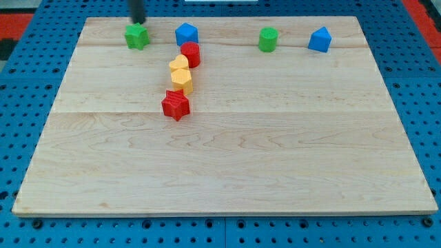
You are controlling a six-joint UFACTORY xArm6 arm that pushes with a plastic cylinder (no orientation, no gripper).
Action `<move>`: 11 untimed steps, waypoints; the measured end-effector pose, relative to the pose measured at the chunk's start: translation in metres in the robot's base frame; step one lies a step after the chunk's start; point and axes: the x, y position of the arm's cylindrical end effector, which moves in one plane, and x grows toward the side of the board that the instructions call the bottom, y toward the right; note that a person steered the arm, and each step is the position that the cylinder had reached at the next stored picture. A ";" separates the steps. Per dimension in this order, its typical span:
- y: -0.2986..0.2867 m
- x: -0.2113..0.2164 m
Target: Slide the green star to the left side of the green circle
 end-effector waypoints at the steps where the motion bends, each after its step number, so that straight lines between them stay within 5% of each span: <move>1: -0.024 0.059; 2: 0.020 0.102; 3: 0.062 0.085; 5: 0.006 0.061; 9: 0.013 0.030; 11: 0.068 0.015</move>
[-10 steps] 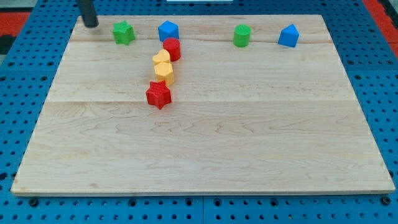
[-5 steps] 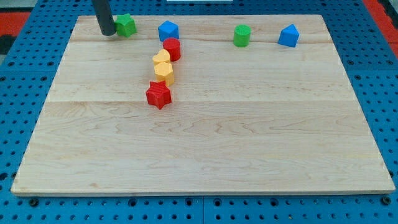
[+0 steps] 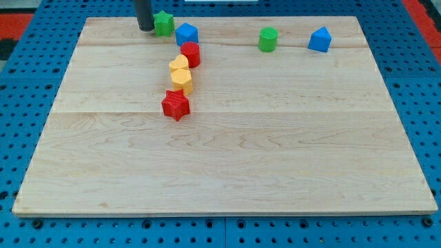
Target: Slide the green star to the left side of the green circle
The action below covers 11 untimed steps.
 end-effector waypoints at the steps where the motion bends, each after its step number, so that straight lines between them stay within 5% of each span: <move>1: -0.022 -0.017; 11: 0.135 -0.020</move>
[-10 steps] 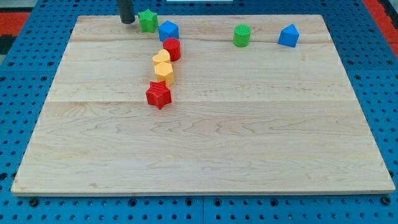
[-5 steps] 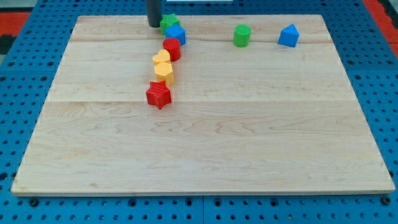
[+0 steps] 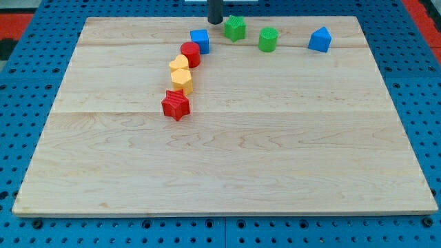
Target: Slide the green star to the left side of the green circle
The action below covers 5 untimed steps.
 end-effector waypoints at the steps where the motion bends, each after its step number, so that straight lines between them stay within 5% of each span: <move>1: 0.015 0.000; 5: 0.052 0.012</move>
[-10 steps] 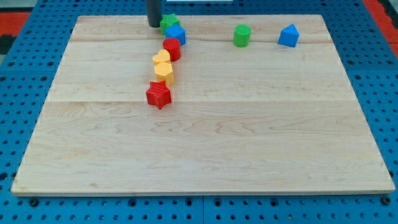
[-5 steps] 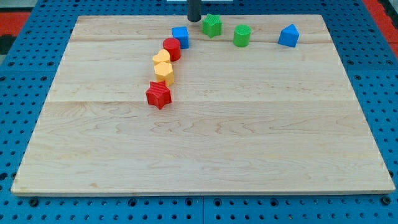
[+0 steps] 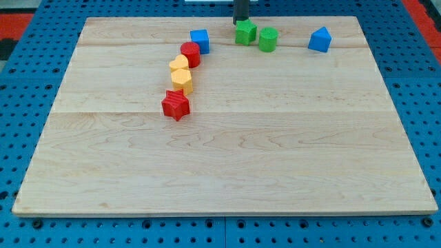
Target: Slide the green star to the left side of the green circle
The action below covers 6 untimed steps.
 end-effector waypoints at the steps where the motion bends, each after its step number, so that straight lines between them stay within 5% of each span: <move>1: 0.000 0.015; 6: -0.008 -0.009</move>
